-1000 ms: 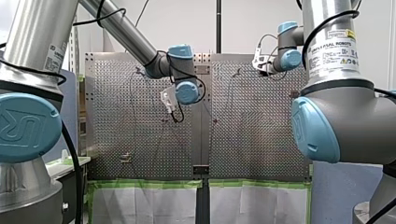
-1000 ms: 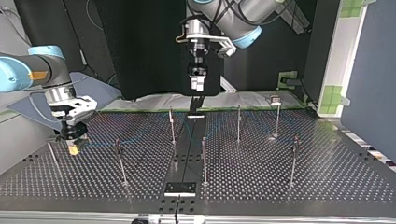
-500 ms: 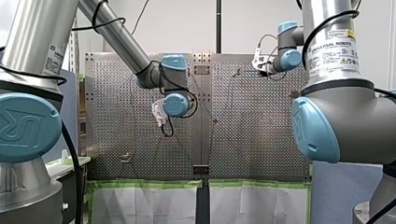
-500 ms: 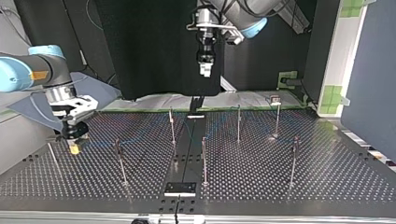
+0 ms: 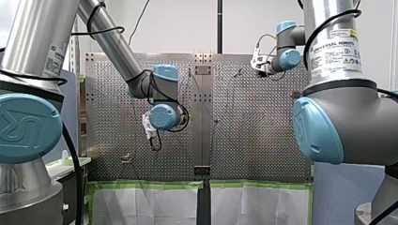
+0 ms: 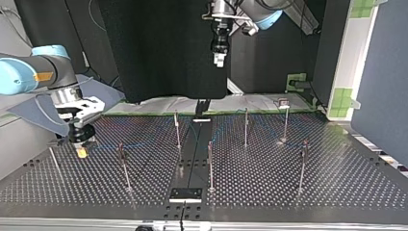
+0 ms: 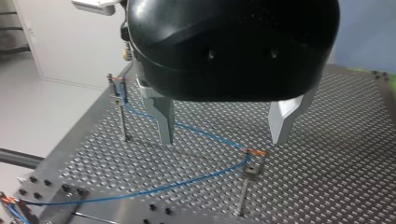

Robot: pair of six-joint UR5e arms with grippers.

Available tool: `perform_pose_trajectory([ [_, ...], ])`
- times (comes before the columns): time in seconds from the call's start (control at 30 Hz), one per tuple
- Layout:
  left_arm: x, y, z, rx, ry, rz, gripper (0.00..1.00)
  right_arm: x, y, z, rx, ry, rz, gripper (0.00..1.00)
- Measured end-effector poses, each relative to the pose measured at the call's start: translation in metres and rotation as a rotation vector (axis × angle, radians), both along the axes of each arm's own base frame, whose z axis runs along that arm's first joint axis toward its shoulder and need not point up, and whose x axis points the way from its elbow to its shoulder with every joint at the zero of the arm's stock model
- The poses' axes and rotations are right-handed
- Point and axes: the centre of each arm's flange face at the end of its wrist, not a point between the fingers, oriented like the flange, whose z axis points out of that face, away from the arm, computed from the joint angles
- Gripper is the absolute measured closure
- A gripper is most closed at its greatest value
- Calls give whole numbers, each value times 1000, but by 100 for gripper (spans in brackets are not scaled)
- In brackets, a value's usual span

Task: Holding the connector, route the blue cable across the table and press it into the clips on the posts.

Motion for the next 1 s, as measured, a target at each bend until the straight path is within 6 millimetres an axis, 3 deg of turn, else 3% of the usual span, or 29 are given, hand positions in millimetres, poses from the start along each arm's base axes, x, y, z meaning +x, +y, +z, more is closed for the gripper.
perform_pose_trajectory([
  [1.0,-4,4,-5,9,11,1,0,1,0,0,0,0,1,100],
])
